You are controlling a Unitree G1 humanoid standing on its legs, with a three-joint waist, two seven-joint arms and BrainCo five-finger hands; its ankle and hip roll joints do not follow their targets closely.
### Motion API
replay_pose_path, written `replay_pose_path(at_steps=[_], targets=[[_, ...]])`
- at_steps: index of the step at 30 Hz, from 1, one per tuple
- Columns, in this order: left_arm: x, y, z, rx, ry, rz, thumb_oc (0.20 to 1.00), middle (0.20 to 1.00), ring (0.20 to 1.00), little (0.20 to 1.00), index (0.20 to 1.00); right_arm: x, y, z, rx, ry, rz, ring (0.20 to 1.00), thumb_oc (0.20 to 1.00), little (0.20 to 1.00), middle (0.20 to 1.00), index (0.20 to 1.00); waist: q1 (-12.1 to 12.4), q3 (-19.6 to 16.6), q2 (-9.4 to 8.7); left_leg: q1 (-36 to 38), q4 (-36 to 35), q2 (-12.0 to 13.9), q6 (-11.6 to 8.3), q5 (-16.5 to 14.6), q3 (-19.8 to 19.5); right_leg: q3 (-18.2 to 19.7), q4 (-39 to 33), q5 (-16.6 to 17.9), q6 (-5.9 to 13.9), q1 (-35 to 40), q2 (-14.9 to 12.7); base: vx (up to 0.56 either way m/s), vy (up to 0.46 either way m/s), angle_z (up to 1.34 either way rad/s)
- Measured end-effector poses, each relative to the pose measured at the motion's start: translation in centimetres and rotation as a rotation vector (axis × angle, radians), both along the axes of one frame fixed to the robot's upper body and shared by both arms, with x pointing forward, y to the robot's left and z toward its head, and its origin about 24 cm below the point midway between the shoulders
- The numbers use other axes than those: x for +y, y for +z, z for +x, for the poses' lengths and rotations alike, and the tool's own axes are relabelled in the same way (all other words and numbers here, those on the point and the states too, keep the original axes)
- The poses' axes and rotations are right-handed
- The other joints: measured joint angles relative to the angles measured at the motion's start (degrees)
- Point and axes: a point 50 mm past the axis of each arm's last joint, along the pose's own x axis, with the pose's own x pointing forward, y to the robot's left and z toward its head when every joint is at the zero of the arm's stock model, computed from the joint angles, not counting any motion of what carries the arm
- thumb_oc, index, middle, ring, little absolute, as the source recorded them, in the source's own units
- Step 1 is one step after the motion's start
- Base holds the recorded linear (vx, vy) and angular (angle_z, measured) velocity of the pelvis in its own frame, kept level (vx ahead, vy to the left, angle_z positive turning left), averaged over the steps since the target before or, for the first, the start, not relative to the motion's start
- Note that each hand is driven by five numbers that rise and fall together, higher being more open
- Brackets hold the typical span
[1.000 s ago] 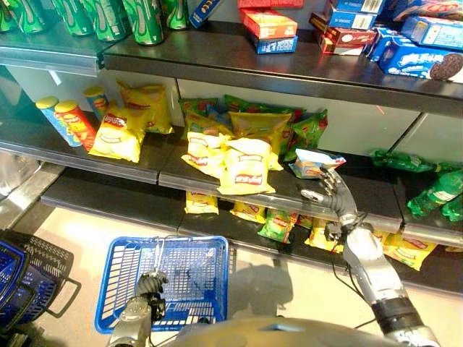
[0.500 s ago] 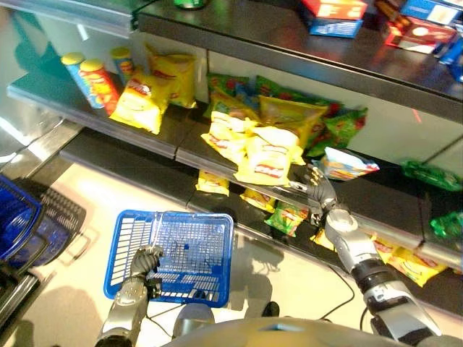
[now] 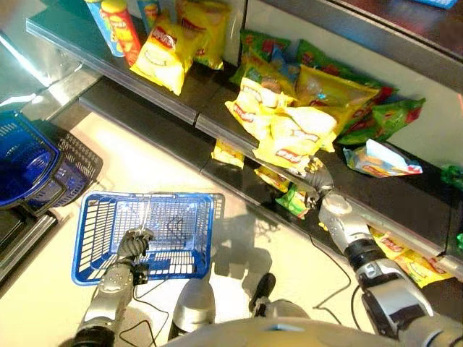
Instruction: Pick up the snacks into the basket
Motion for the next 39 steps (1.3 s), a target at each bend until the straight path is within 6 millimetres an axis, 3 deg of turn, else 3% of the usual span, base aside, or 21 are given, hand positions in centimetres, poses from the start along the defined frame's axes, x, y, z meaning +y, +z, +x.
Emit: replay_pose_path(at_steps=[5,9,14,18,22,33,34,35,36,39], targets=[[-1.2,0.5,1.0,-0.02,-0.071,-0.004,0.2,0.2,0.2,0.2,0.2,0.0,0.6,0.4,-0.025,-0.004,0.013,1.0,1.0,1.0,1.0,1.0,-0.41,0.6,0.67,-0.93,0.03,0.08,-0.05,0.03,0.17,0.2,0.01,0.06,-0.06,-1.14,0.06,-0.03,0.03,-0.02],[-2.0,1.6,2.1,-0.056,-0.155,0.011,0.2,0.2,0.2,0.2,0.2,-0.9,2.4,1.3,-0.084,-0.025,-0.013,1.0,1.0,1.0,1.0,1.0,-0.48,1.91,1.37,-3.92,1.36,0.02,0.02,0.3,0.55,0.57,0.17,0.69,-0.28,-3.7,-0.01,-0.08,0.003,-0.04],[-2.7,3.5,4.1,-0.135,-0.218,0.03,0.2,0.2,0.2,0.2,0.2,-1.4,7.2,3.4,-0.228,-0.032,-0.038,1.0,1.0,1.0,1.0,1.0,-1.78,6.7,3.2,-7.98,3.73,0.33,-0.01,0.25,1.29,0.94,0.89,1.49,-1.1,-7.14,0.14,-0.04,0.017,-0.03],[-3.2,4.0,4.6,-0.157,-0.242,0.032,0.2,0.2,0.2,0.2,0.2,-1.4,9.7,4.4,-0.294,-0.026,-0.057,1.0,1.0,1.0,1.0,1.0,-1.94,8.35,3.79,-9.99,5.13,0.41,0.06,0.21,2.59,2.28,2.09,1.65,-1.27,-9.63,-0.06,-0.1,0.02,-0.16],[-4.0,5.5,6.1,-0.223,-0.276,0.041,0.2,0.2,0.2,0.2,0.2,-1.1,14.0,5.7,-0.409,-0.039,-0.074,1.0,1.0,1.0,1.0,1.0,-2.01,11.06,4.67,-14.12,7.71,0.65,0.25,0.1,3.78,3.6,5.99,1.2,-1.83,-14.91,-0.61,-0.06,0.011,-0.13],[-4.5,5.5,6.2,-0.226,-0.283,0.048,0.2,0.2,0.2,0.2,0.2,-0.1,14.8,6.5,-0.406,-0.033,-0.062,1.0,1.0,1.0,1.0,1.0,-3.37,11.22,4.65,-14.83,8.55,0.75,0.36,0.19,3.82,3.95,7.77,1.08,-2.05,-16.03,-0.88,0.0,-0.001,-0.01],[-4.5,5.5,6.2,-0.227,-0.281,0.049,0.2,0.2,0.2,0.2,0.2,0.0,14.8,6.5,-0.405,-0.031,-0.065,0.849,0.849,0.849,0.849,0.849,-3.4,11.22,4.65,-14.8,8.55,0.76,0.37,0.19,3.82,3.95,7.77,1.09,-2.05,-16.0,-0.88,0.0,0.0,0.0],[-4.5,5.5,6.2,-0.227,-0.28,0.049,0.2,0.2,0.2,0.2,0.2,0.1,14.9,6.6,-0.403,-0.03,-0.065,0.388,0.388,0.388,0.388,0.388,-3.39,11.22,4.65,-14.77,8.61,0.77,0.37,0.2,3.83,3.96,7.83,1.09,-2.06,-15.96,-0.87,0.0,0.0,0.0],[-4.5,5.5,6.2,-0.227,-0.28,0.049,0.2,0.2,0.2,0.2,0.2,0.1,14.9,6.6,-0.405,-0.03,-0.065,0.2,0.2,0.2,0.2,0.2,-3.4,11.22,4.65,-14.77,8.67,0.77,0.37,0.2,3.83,3.96,7.86,1.08,-2.07,-15.95,-0.87,0.0,0.0,0.0],[-4.4,5.5,6.2,-0.227,-0.279,0.053,0.2,0.2,0.2,0.2,0.2,0.5,15.2,6.9,-0.405,-0.016,-0.077,0.2,0.2,0.2,0.2,0.2,-3.36,11.22,4.65,-14.67,8.91,0.78,0.38,0.21,3.82,3.97,8.07,1.11,-2.11,-15.84,-0.89,0.0,0.0,0.0]])
